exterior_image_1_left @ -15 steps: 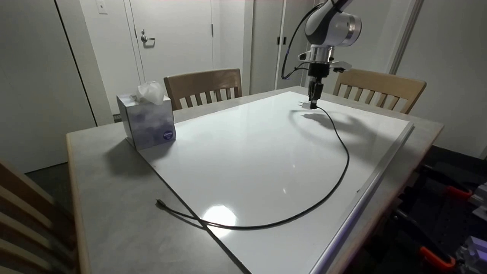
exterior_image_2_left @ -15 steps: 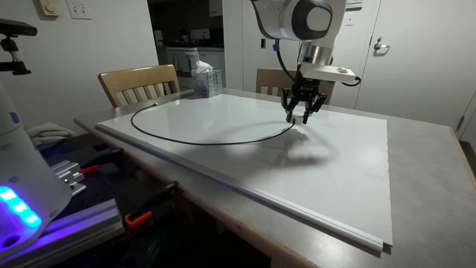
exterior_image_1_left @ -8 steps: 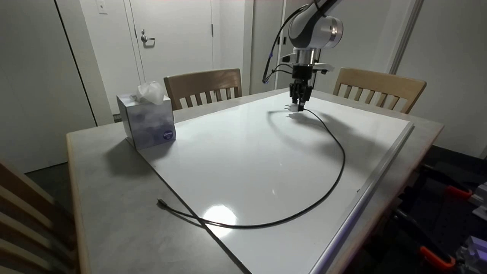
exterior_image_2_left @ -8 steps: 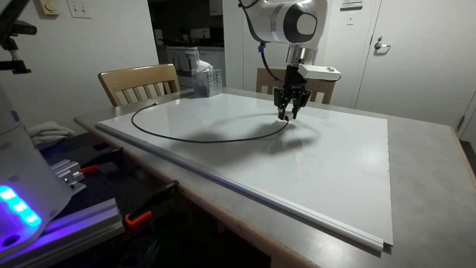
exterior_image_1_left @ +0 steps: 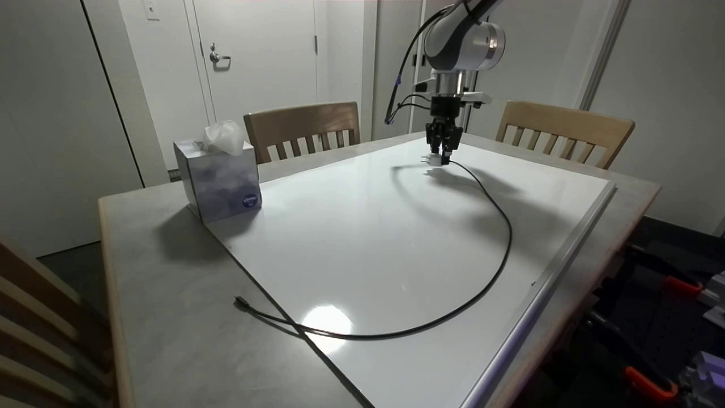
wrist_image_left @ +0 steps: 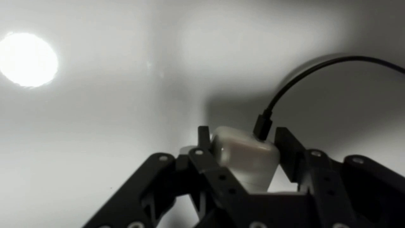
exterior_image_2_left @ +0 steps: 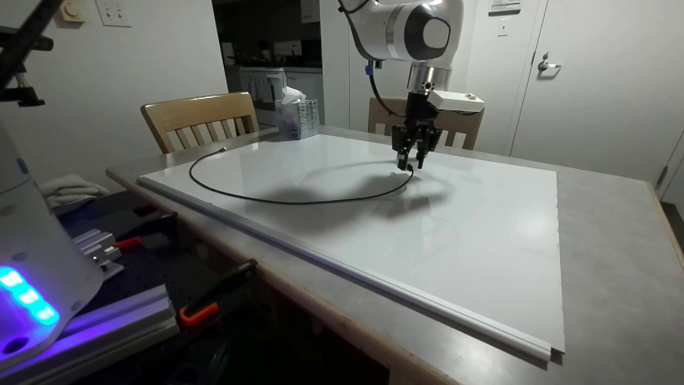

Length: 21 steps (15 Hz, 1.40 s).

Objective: Wind the charging cable

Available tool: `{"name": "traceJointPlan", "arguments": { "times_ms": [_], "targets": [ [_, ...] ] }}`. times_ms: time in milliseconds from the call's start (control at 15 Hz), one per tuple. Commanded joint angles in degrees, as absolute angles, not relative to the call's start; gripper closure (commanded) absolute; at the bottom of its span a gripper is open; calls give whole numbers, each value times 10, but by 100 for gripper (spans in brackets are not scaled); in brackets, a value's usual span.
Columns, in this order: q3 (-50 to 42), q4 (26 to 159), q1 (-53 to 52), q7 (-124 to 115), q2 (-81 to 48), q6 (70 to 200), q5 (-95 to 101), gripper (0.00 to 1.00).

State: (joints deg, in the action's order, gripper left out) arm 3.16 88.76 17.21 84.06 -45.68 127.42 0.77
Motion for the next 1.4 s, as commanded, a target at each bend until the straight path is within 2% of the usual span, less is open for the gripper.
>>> {"name": "traceJointPlan", "arguments": {
  "times_ms": [0, 600, 1333],
  "targets": [
    [27, 886, 169, 843, -457, 1273, 4, 72],
    [35, 842, 94, 861, -466, 1238, 61, 72],
    [98, 799, 76, 1135, -502, 1276, 62, 72]
  ]
}}
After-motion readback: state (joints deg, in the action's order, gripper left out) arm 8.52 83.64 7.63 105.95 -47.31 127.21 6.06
